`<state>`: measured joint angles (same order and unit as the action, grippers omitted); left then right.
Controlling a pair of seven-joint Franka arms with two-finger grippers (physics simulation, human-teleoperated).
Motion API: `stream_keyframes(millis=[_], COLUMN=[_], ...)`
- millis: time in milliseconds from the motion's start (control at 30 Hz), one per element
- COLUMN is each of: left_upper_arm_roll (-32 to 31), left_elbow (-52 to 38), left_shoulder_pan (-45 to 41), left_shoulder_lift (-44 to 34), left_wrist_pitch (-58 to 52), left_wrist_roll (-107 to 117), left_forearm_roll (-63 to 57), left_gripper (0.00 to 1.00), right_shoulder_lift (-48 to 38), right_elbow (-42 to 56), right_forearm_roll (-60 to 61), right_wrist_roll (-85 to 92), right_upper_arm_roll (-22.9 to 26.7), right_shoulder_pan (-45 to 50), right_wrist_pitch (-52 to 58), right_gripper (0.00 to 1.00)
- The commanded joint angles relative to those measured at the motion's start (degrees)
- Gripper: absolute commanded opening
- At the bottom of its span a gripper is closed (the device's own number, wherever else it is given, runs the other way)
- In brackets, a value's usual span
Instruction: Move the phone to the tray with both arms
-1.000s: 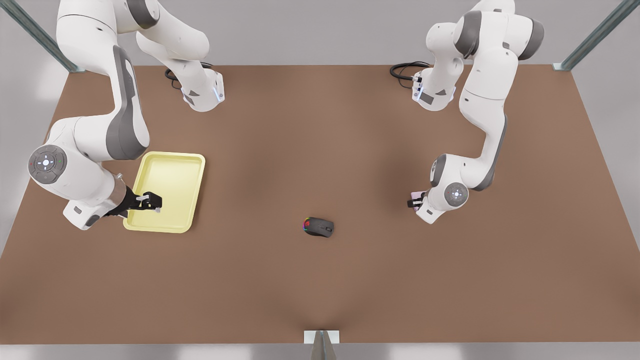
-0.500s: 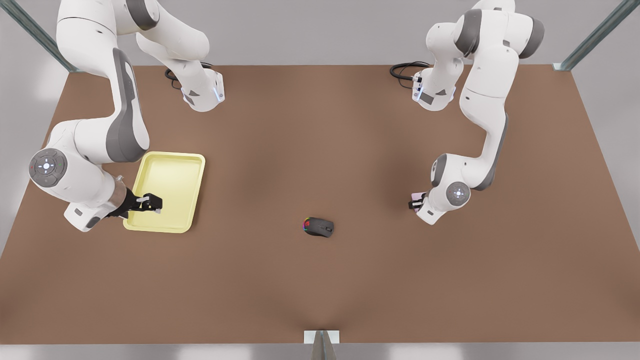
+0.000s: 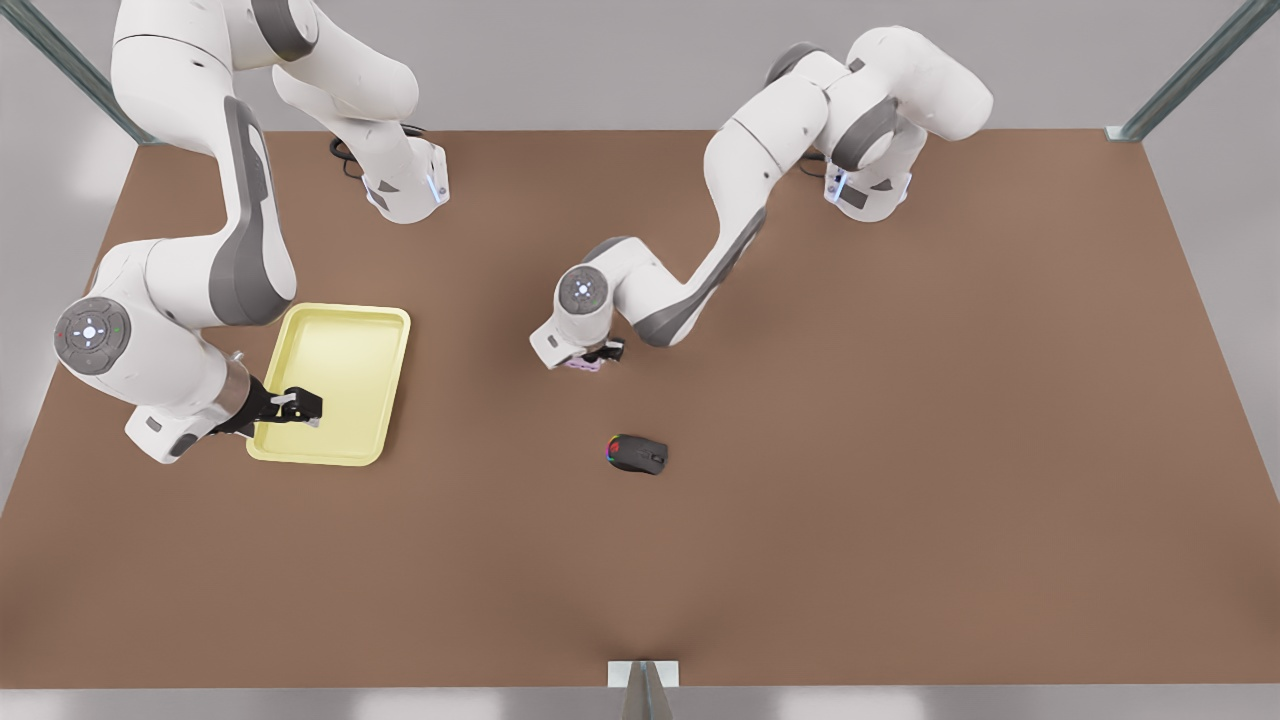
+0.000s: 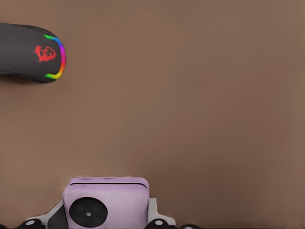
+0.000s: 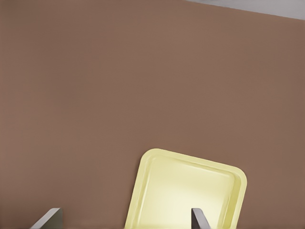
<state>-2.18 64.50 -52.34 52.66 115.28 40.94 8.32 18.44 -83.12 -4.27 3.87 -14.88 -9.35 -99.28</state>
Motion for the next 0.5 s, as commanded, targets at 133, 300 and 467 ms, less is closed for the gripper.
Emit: stream_keyframes(millis=[133,300,467], left_upper_arm_roll=[-0.5,-0.5,0.7], left_elbow=[-1.3,-1.3,-1.3], left_shoulder_pan=[-2.0,-2.1,24.6], left_shoulder_lift=[3.9,3.9,-22.0], left_wrist_pitch=[0.2,1.3,-43.2], left_wrist_roll=[31.4,30.7,-24.4], left_forearm_roll=[1.1,1.1,-3.2], left_gripper=[0.81,1.0,1.0], right_shoulder_lift=[0.0,-0.1,-0.1], right_elbow=[0.1,0.0,0.1], right_forearm_roll=[0.1,0.1,0.1], right_wrist_roll=[0.1,1.9,1.6], right_upper_arm_roll=[0.0,0.1,0.0], right_shoulder_pan=[-0.1,-0.1,0.0], right_wrist_pitch=[0.0,0.0,0.0], right_gripper=[1.0,1.0,1.0])
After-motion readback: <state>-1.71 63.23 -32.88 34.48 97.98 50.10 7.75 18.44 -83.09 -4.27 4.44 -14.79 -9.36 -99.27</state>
